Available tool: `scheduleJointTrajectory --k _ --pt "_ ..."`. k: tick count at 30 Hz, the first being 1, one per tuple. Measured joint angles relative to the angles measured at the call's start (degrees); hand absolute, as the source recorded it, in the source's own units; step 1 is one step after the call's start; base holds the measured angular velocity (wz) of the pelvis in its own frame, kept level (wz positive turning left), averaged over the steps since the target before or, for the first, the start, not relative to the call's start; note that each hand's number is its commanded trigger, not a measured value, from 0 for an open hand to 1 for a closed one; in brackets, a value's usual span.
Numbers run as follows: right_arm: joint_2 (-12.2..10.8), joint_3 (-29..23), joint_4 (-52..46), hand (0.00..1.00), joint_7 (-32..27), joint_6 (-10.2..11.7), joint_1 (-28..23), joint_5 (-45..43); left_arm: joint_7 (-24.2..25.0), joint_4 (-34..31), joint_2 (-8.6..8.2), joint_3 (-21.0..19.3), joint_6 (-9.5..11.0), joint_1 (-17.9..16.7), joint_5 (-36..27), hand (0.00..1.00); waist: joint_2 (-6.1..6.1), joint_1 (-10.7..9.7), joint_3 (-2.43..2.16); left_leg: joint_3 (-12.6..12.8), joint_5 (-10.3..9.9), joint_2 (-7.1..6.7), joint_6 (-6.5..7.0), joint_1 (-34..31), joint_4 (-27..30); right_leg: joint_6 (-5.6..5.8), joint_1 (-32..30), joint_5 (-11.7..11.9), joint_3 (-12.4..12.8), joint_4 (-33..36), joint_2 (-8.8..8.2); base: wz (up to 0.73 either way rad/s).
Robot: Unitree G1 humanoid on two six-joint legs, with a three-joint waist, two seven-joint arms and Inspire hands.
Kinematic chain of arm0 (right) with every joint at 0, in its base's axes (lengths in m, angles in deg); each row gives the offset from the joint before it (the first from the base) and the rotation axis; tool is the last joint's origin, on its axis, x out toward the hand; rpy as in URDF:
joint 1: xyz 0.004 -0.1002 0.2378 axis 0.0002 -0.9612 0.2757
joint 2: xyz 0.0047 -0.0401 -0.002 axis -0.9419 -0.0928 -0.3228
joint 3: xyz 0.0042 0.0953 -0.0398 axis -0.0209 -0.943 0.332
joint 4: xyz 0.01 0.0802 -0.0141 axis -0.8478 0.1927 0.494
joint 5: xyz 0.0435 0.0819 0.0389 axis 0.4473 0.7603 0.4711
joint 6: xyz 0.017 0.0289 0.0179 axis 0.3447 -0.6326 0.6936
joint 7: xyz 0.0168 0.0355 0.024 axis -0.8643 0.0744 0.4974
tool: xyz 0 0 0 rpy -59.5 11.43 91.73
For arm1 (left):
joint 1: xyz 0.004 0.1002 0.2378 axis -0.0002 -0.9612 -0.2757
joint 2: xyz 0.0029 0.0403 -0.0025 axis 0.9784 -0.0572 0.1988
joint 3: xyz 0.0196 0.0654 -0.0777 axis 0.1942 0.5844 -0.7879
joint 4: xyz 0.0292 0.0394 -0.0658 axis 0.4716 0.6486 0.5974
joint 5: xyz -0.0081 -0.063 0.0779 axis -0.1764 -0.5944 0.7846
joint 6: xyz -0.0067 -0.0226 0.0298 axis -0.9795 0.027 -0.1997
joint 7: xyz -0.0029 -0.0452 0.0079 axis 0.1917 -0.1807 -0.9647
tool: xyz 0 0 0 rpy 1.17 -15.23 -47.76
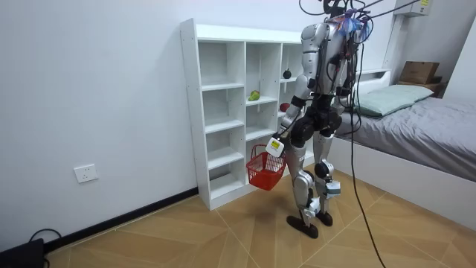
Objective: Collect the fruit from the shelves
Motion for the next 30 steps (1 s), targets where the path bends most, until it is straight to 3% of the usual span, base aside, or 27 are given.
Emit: scheduleJointTrajectory --k 14,23,30 --pt "0.07 2.16 -0.97 0.00 0.35 0.08 -0.02 1.84 -0.75 -0.44 0.07 1.10 0.07 0.00 -0.28 1.00 0.50 0.05 -0.28 -0.01 0.00 0.01 0.00 -0.23 0.17 0.00 -0.11 0.01 -0.24 0.02 -0.03 0.00" --pt "0.09 1.97 -1.58 0.00 -0.72 0.22 -0.20 3.26 0.24 -0.47 0.35 3.99 0.12 0.36 -1.61 1.00 0.77 -1.07 -0.25 0.05 0.00 0.02 0.00 -0.23 0.14 0.00 -0.35 0.01 0.36 0.12 0.00 0.00" --pt "0.34 -1.73 -3.65 0.00 -2.13 1.25 -0.12 3.93 0.55 -0.47 0.50 4.03 0.19 0.36 -1.59 1.00 0.71 -1.81 -0.34 0.23 0.01 0.01 0.01 -0.19 0.15 -0.07 -1.09 0.05 0.83 0.22 0.05 -0.03"
